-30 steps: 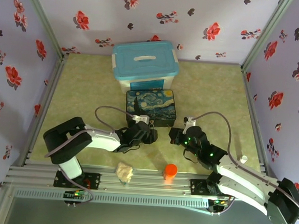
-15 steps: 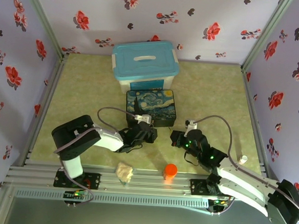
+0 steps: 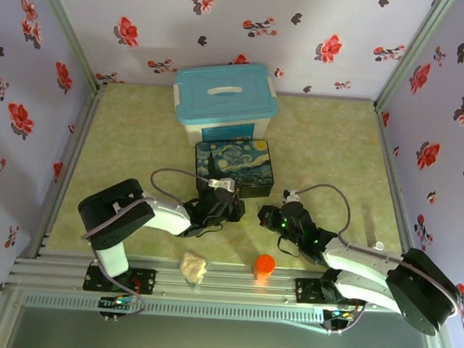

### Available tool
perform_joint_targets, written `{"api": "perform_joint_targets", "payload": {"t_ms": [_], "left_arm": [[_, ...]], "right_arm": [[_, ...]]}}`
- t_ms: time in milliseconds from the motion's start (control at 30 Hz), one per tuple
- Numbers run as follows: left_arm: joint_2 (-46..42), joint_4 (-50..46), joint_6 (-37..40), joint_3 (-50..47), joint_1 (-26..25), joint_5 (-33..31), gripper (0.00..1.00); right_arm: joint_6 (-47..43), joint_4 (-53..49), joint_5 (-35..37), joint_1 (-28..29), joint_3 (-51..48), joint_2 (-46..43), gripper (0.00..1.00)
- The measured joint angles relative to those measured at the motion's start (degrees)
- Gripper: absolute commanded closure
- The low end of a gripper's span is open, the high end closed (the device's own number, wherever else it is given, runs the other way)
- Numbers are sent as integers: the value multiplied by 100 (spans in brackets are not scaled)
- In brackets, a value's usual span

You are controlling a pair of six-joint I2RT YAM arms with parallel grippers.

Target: Unlock the padlock with the key

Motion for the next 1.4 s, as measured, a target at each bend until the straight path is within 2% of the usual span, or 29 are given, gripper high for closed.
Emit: {"api": "perform_joint_targets", "payload": {"t_ms": [233,333,600,833,1133,1400], "left_arm": [[-175,400,-704,-225,181,186,97],[-173,549,-944,-225,225,229,100],[-168,1040,-1556,-225,249,227,100],[-223,870,-1644,-177,249,223,100],[-531,83,-1384,-46,249,197,96],[-713,-199,-1141,103,293,179,97]], "right_arm": [[334,251,-411,-197,26,155,100],[448,466,-710,-422,26,291,100],[686,1296,-1766,-861,-66,905,100],[813,1687,-2247,-909,-90,1086,100],[798,1727,-2330,-909,-90,1156,100],[1095,2350,-2472,-903,-90,1493,100]]}}
